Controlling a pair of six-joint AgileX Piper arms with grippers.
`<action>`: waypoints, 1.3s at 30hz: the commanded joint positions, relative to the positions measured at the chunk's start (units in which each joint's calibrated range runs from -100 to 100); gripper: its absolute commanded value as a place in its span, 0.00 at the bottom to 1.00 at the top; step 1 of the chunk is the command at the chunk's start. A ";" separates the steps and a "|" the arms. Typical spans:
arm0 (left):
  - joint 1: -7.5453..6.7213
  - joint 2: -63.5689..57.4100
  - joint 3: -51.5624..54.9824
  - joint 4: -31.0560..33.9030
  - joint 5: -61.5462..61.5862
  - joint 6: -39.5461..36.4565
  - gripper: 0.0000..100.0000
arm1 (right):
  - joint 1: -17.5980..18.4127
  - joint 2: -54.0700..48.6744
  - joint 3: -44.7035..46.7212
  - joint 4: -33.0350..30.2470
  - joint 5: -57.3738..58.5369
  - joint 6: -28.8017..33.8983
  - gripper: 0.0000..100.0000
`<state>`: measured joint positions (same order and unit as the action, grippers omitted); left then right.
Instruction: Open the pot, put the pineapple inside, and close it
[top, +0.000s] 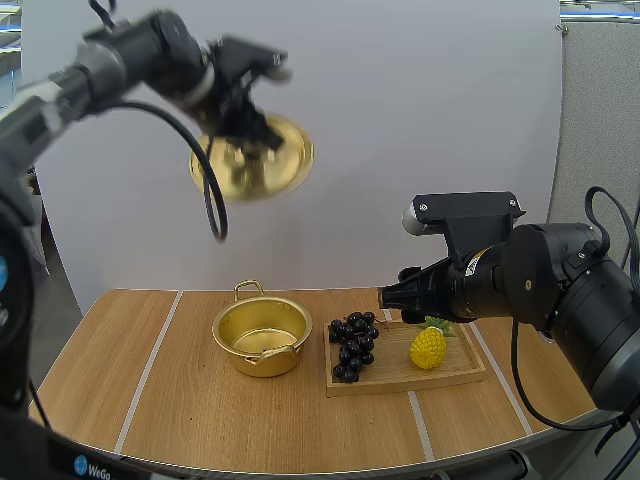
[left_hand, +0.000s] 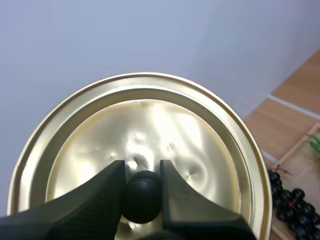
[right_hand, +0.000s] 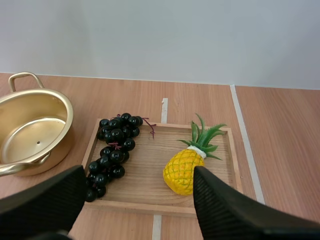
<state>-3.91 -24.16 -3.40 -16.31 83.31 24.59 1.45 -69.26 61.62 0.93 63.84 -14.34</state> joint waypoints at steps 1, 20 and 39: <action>-0.20 -3.22 -5.91 -0.15 -0.15 -1.79 0.00 | -0.19 -0.16 -0.40 -0.38 -0.51 0.12 1.00; -0.20 -7.21 -33.53 1.05 -9.33 -2.54 0.00 | -0.19 -0.16 -0.40 0.46 -0.52 0.12 1.00; -0.20 -7.21 -34.17 1.05 -9.99 -2.54 0.00 | -0.19 4.73 -0.40 -5.20 -1.98 16.54 1.00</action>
<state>-3.91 -31.28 -37.14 -15.93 74.93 22.69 1.45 -66.13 61.62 -1.18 63.18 -2.65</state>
